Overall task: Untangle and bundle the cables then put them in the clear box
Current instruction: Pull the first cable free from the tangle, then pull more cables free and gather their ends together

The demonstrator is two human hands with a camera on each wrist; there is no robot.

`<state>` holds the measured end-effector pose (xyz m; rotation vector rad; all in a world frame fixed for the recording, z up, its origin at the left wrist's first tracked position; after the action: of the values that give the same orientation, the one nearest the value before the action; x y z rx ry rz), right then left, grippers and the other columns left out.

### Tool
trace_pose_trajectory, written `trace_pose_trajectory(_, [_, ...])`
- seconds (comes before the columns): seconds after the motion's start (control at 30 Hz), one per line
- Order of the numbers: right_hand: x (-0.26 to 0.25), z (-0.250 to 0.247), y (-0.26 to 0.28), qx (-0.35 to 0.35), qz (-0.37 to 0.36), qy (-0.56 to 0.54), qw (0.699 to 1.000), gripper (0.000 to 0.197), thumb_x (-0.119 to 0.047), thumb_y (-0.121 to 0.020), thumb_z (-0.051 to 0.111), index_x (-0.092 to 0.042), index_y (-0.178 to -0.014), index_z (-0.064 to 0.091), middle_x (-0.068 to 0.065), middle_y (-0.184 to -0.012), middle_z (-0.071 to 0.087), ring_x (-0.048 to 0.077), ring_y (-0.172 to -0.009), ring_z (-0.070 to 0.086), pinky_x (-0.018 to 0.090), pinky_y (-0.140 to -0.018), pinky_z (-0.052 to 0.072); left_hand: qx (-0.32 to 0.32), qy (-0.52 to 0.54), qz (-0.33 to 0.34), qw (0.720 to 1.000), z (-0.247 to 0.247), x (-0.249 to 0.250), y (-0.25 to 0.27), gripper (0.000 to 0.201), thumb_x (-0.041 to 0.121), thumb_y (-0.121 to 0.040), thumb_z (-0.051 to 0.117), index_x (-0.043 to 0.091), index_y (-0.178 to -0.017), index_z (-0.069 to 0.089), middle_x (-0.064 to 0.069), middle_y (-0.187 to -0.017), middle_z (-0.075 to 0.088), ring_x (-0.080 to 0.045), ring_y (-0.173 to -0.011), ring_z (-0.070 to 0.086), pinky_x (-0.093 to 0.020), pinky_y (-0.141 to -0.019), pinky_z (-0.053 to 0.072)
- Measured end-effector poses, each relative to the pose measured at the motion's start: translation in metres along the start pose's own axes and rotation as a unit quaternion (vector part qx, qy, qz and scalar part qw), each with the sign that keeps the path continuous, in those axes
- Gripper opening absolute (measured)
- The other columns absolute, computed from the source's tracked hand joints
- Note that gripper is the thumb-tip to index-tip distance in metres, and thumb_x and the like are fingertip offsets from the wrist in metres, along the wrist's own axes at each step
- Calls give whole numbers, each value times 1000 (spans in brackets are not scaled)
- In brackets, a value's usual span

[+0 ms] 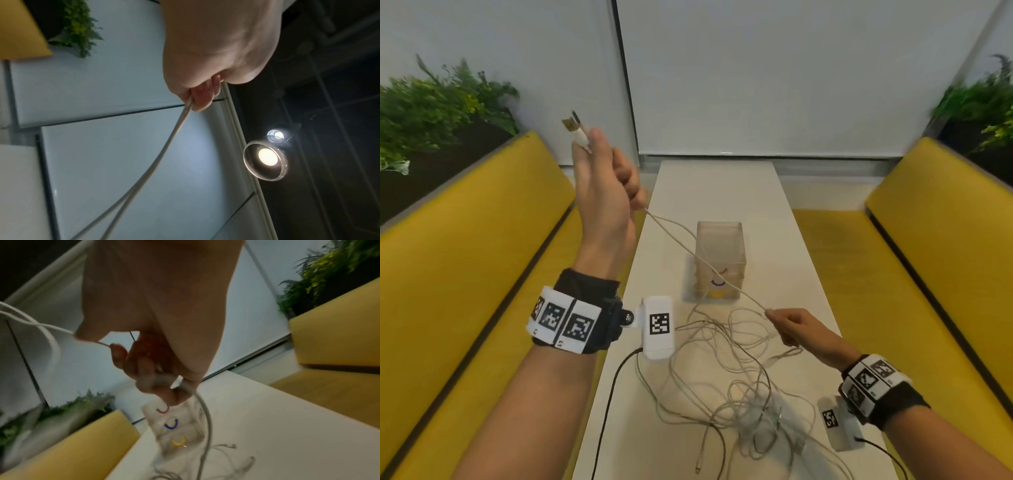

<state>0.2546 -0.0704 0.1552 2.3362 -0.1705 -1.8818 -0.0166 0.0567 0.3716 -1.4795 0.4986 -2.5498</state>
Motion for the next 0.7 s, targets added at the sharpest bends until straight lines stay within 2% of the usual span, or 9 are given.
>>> trace_pose_trajectory(0.07, [17,-6,5,-24,30,60,997,63,-56,-88,62,-8,-62,30,-2,-59,21,17,-56,17,24,-60,34,11,19,24,999,-1,14,-4,32,36,-108,35,17,-83,39,4,-64,22,-12,-53,19,-24,-43,24])
trace_pose_trajectory(0.1, [27,-9,8,-29,49,91,994,64,-58,-88,60,-11,-60,27,-2,-56,21,16,-54,17,21,-67,41,12,37,32,999,-3,22,-8,36,36,-108,34,19,-77,37,3,-64,21,-12,-52,19,-24,-43,23])
trace_pose_trajectory(0.13, [36,-11,13,-33,65,112,991,62,-60,-88,58,-16,-59,25,-3,-55,21,16,-52,17,18,-67,42,6,56,33,998,-3,29,-12,38,36,-108,34,20,-73,35,2,-64,19,-13,-52,18,-25,-43,22])
trace_pose_trajectory(0.2, [49,-17,18,-40,88,129,987,56,-58,-88,59,-21,-60,27,-5,-54,25,14,-52,21,18,-55,32,-18,80,7,997,-2,36,-15,39,36,-108,34,21,-72,35,2,-63,18,-13,-52,15,-27,-43,18])
trace_pose_trajectory(0.33, [61,-25,4,-23,120,166,978,39,-38,-92,64,-18,-68,43,-8,-57,46,11,-55,42,22,-56,39,-114,72,-112,984,11,20,0,32,30,-103,31,21,-73,36,2,-61,17,-14,-53,13,-26,-44,10])
trace_pose_trajectory(0.43, [68,-25,-16,46,143,208,966,25,-32,-96,59,-13,-82,54,1,-69,61,12,-59,53,20,-54,41,-185,78,-207,957,14,3,17,26,28,-98,26,21,-74,36,1,-62,14,-13,-53,12,-21,-44,6])
trace_pose_trajectory(0.57, [96,-28,-41,131,214,216,944,14,-18,-99,50,-7,-102,58,10,-87,65,15,-64,56,24,-53,46,-214,80,-309,923,4,-21,33,28,25,-101,29,21,-75,38,5,-53,19,-9,-47,12,-13,-36,10])
trace_pose_trajectory(0.63, [114,-27,-52,142,224,246,932,19,-8,-96,50,-9,-110,61,14,-93,67,21,-68,59,32,-60,51,-215,63,-344,912,0,-36,39,27,26,-102,32,21,-76,39,5,-55,15,-9,-47,10,-12,-35,10])
trace_pose_trajectory(0.7, [129,-22,-63,133,206,299,922,30,-5,-94,51,-11,-122,61,21,-102,66,32,-83,62,33,-69,51,-204,45,-373,904,-4,-51,43,28,27,-103,33,22,-76,39,4,-59,12,-9,-47,10,-12,-34,9])
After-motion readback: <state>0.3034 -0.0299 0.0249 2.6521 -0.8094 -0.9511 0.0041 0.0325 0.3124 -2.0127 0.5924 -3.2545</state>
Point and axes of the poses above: each hand's wrist, its own y-axis away from the middle knuckle, its own z-axis out of the palm, x = y × z, the point moved 1 cm from there along -y, towards the middle knuckle
